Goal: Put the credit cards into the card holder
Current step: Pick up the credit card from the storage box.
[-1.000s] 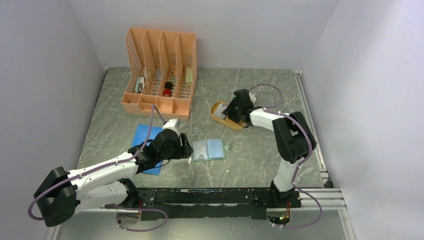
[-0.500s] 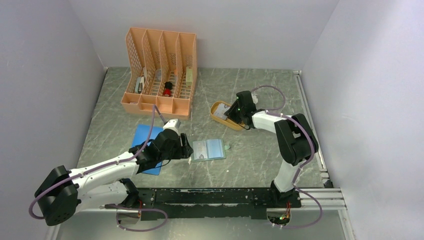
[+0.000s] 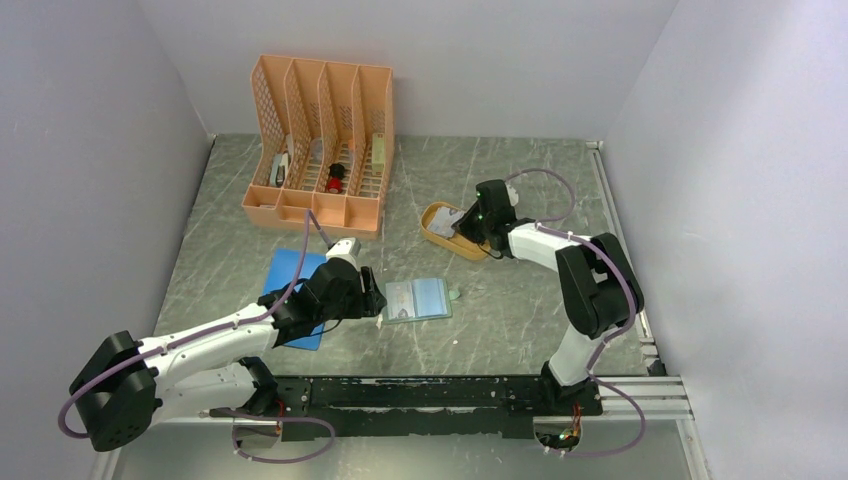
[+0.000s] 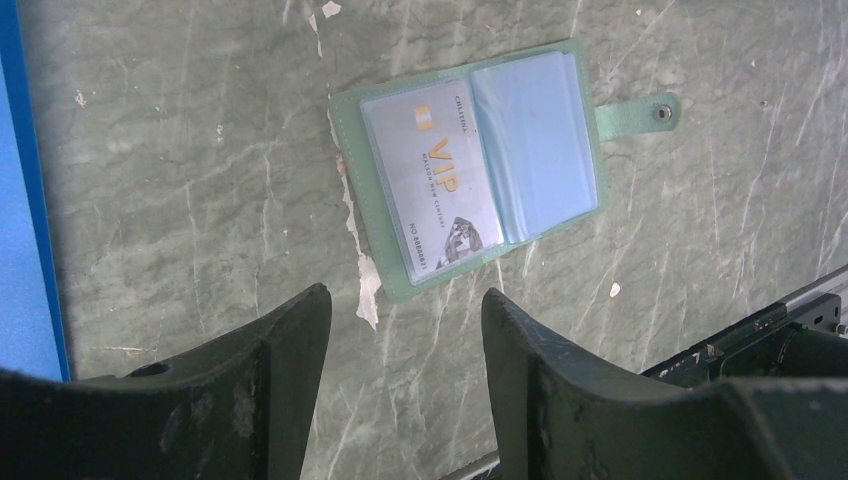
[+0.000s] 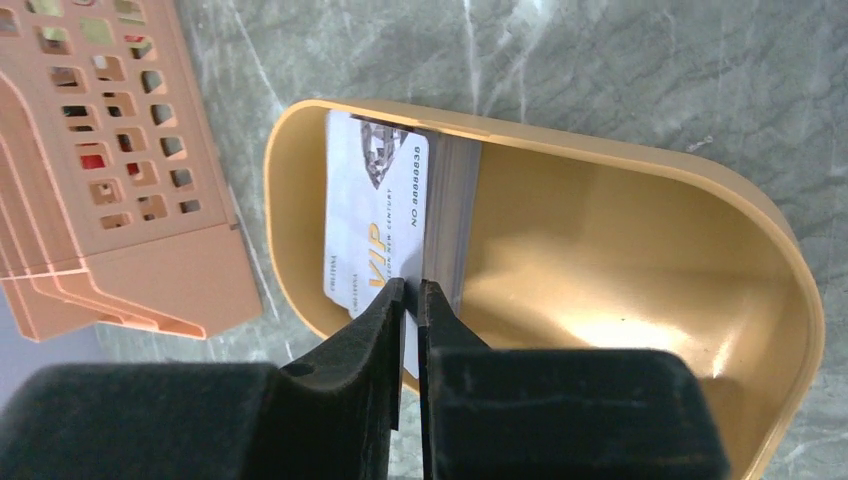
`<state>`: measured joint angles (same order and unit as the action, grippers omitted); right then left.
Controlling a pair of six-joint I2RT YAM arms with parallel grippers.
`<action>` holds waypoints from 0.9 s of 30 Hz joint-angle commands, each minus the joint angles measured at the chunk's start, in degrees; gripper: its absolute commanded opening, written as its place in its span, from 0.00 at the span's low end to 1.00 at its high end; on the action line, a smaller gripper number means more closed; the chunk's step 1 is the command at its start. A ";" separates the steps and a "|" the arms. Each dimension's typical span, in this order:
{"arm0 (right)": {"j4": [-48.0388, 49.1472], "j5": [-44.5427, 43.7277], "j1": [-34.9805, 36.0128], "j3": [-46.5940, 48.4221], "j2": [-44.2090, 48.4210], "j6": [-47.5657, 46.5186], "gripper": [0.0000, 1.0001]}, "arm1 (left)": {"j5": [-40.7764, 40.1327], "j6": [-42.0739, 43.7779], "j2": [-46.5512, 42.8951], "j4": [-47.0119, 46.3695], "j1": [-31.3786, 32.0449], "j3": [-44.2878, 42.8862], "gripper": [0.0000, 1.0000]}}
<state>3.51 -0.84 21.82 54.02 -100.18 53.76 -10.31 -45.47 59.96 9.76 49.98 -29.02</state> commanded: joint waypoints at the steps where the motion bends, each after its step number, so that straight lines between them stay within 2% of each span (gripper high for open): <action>1: -1.35 -0.97 -0.31 -0.35 2.03 -0.93 0.08 | -0.92 -0.51 -0.17 0.11 0.03 0.64 0.61; 7: -2.17 0.16 -0.36 0.79 2.68 -0.23 0.04 | -1.05 -0.53 -0.49 0.34 0.03 0.62 0.61; 9: -2.27 0.48 -0.38 0.91 2.87 0.42 0.00 | -1.11 -0.50 -0.66 0.43 0.03 0.60 0.61; 17: -2.29 2.49 -0.53 2.32 4.57 3.89 0.00 | -1.53 -0.68 -1.53 1.25 0.02 0.54 0.61; 27: -9.52 4.23 -1.90 10.73 5.54 8.52 0.00 | -2.78 -0.54 -3.44 3.35 -0.03 -0.42 0.61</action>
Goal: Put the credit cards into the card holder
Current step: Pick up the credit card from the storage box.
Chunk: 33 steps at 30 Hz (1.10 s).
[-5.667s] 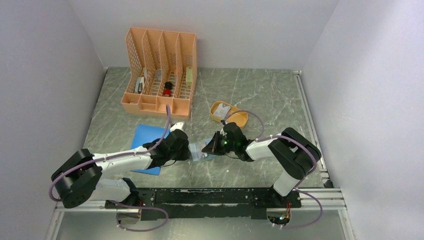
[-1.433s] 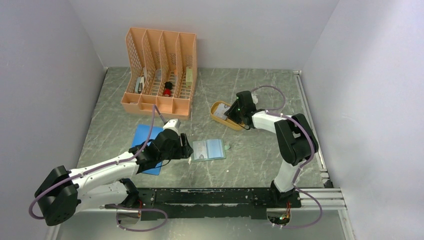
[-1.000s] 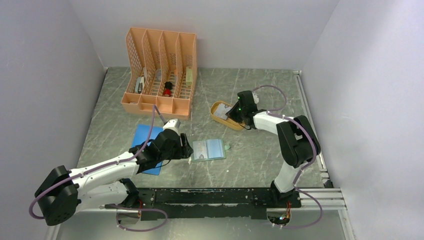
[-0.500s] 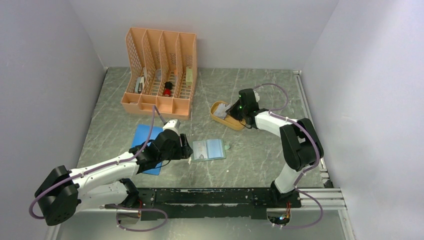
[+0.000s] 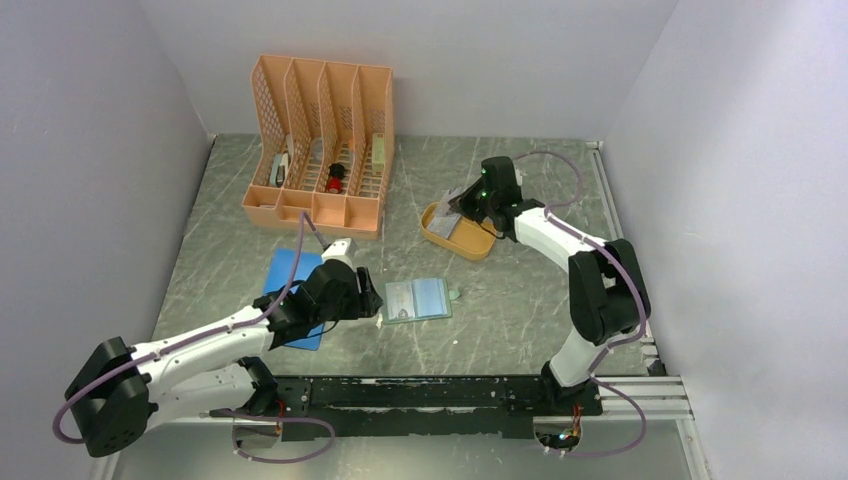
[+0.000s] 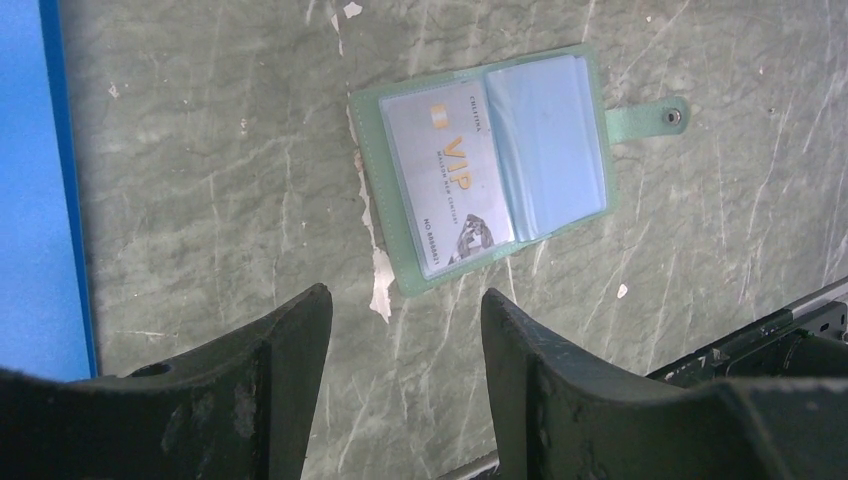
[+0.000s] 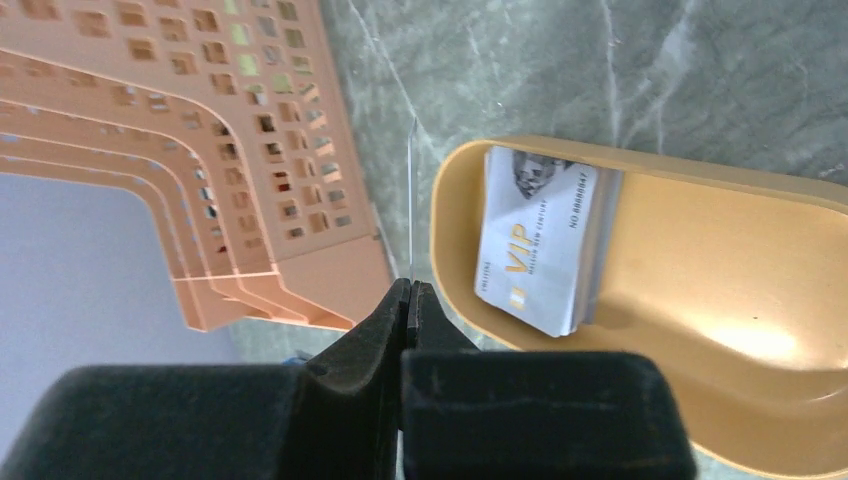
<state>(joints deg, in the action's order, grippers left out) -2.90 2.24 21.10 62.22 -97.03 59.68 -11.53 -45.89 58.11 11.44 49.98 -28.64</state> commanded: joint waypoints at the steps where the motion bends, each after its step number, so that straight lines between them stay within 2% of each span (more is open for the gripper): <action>1: -3.66 1.72 -1.46 2.85 2.59 3.00 0.00 | -1.72 -0.19 -1.79 1.94 -0.02 -0.92 0.61; 6: -3.82 7.99 -2.33 2.53 5.90 3.39 0.00 | -2.14 -0.10 -3.23 3.33 0.01 -1.69 0.61; 11: -10.08 16.51 -0.16 2.25 13.07 -12.01 0.00 | 1.52 2.94 -4.46 0.36 0.02 -1.99 0.62; 14: -15.57 16.40 2.26 -2.24 20.11 -21.64 0.00 | 6.00 4.68 -3.72 -4.27 0.01 -1.69 0.64; 17: -19.06 15.73 5.62 -8.63 24.86 -25.96 0.00 | 7.80 5.22 -0.61 -6.54 0.24 -2.86 0.65; 23: -16.72 20.76 7.34 -21.30 27.64 -25.89 0.00 | 9.56 4.98 8.20 -10.88 2.13 -5.92 0.64; 29: -17.40 19.26 8.03 -24.20 27.60 -25.49 0.00 | 8.53 3.83 16.61 -12.65 6.12 -9.69 0.64; 33: -18.60 15.84 8.05 -25.31 29.79 -24.10 0.00 | 6.55 4.74 21.96 -10.29 7.13 -14.23 0.65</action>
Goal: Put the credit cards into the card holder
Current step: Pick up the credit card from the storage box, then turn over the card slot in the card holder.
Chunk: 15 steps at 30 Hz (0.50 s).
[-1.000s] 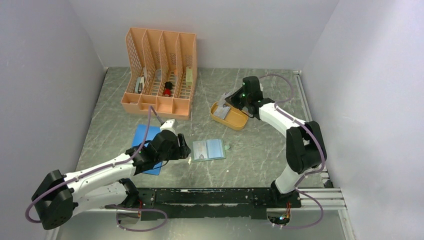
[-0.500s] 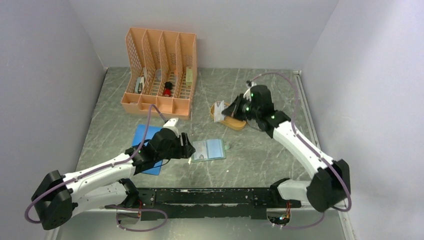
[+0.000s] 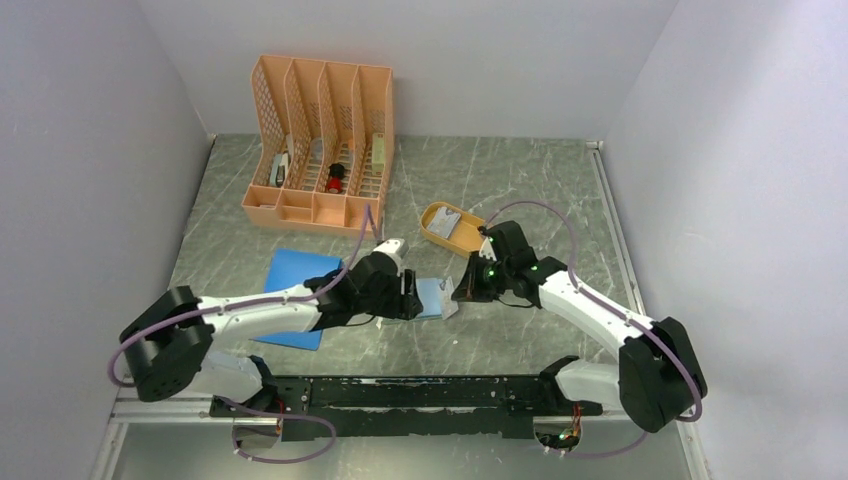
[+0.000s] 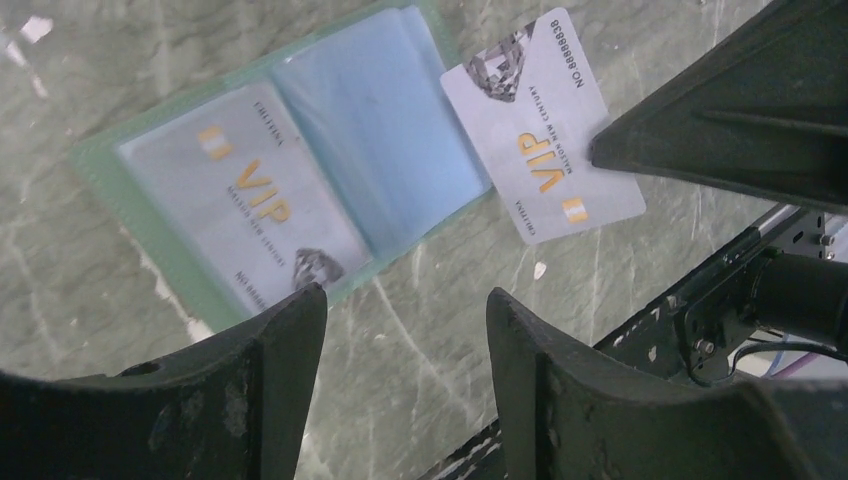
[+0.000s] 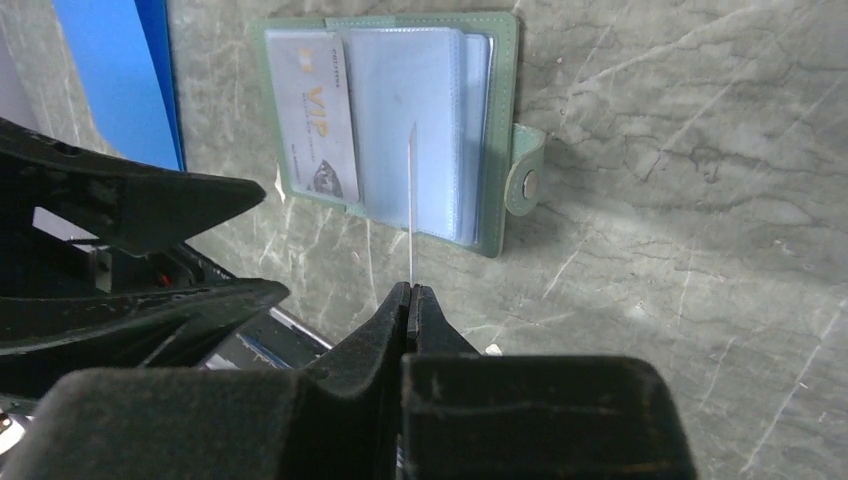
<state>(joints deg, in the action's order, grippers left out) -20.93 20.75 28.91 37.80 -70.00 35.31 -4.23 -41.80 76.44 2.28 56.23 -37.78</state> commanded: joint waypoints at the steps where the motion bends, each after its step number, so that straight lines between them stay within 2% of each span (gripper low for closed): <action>1: -0.96 -4.01 0.16 -1.35 3.93 1.00 0.00 | -1.35 1.23 5.07 -0.05 1.09 -6.56 0.65; 10: -4.67 -8.91 0.19 -2.25 11.34 2.63 0.00 | -6.82 4.48 18.56 7.55 1.87 -17.13 0.61; 15: -5.63 -9.74 0.23 -2.12 13.94 2.85 0.00 | -9.41 5.14 21.76 9.65 2.21 -19.09 0.63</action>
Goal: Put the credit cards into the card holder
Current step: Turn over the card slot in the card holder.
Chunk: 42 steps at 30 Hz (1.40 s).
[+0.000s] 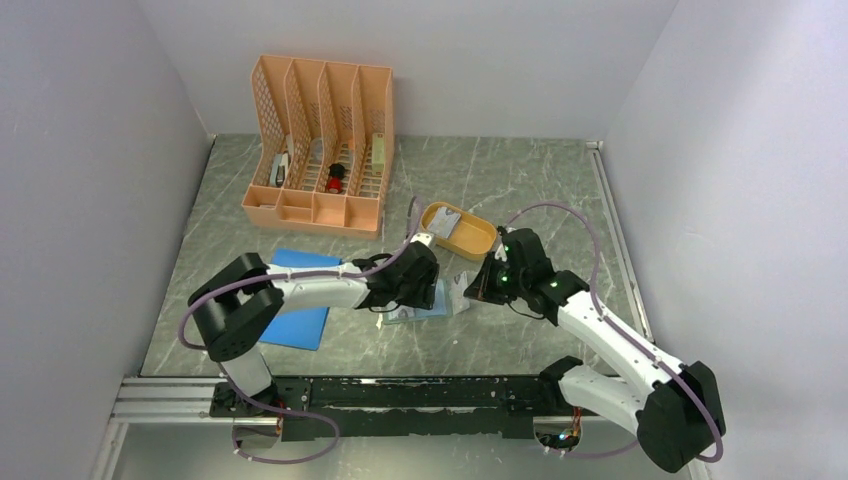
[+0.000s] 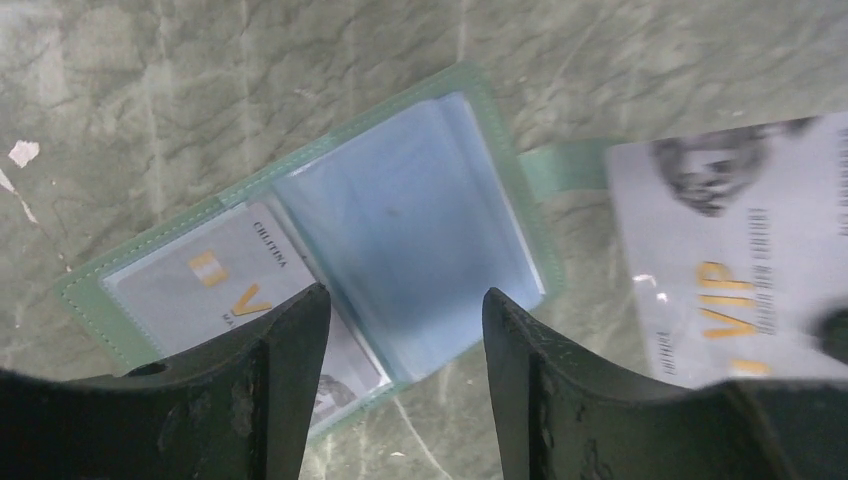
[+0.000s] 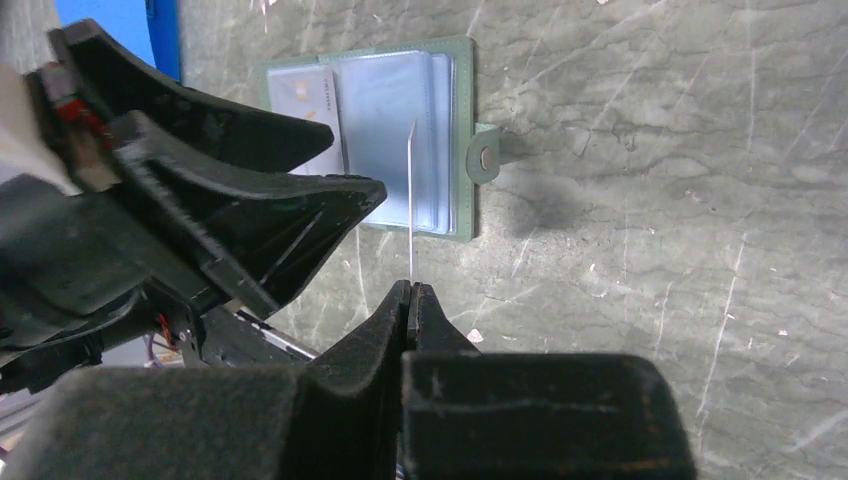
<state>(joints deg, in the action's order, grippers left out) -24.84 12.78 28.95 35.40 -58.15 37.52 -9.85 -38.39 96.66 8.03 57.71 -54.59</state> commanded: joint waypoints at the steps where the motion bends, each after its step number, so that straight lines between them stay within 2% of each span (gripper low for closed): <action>1: -1.76 -1.53 0.14 0.27 2.34 0.65 0.00 | -4.13 1.87 2.04 4.23 0.89 -2.66 0.63; 4: -1.72 -1.12 0.15 0.03 2.68 0.79 0.00 | -4.67 2.45 3.90 4.90 0.97 -3.70 0.63; 7: -1.55 -0.47 0.10 -0.53 2.90 0.65 0.00 | -5.25 2.84 5.83 5.53 1.10 -4.60 0.58; 9: -1.09 0.42 0.15 -1.05 2.91 0.56 0.00 | -5.71 2.97 6.67 5.66 1.18 -4.58 0.51; 14: 0.32 3.30 0.16 -2.01 1.81 -0.19 0.00 | -6.93 2.30 7.49 6.11 1.23 -3.50 0.25; 19: 1.81 5.60 0.32 -2.64 0.26 -0.99 0.00 | -7.37 1.71 6.39 5.78 1.18 -2.18 0.11; 39: 9.45 10.63 3.38 -4.01 -7.94 -0.59 0.00 | -6.07 0.49 4.59 4.78 1.23 -0.30 0.09; 42: 8.29 8.44 3.47 -3.58 -7.68 -0.45 0.00 | -5.91 0.30 4.24 4.67 1.24 -0.10 0.09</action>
<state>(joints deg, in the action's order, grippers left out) -17.39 21.67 31.97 32.01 -65.95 37.01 -16.62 -37.50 101.36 10.02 58.46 -56.53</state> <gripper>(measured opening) 0.008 0.098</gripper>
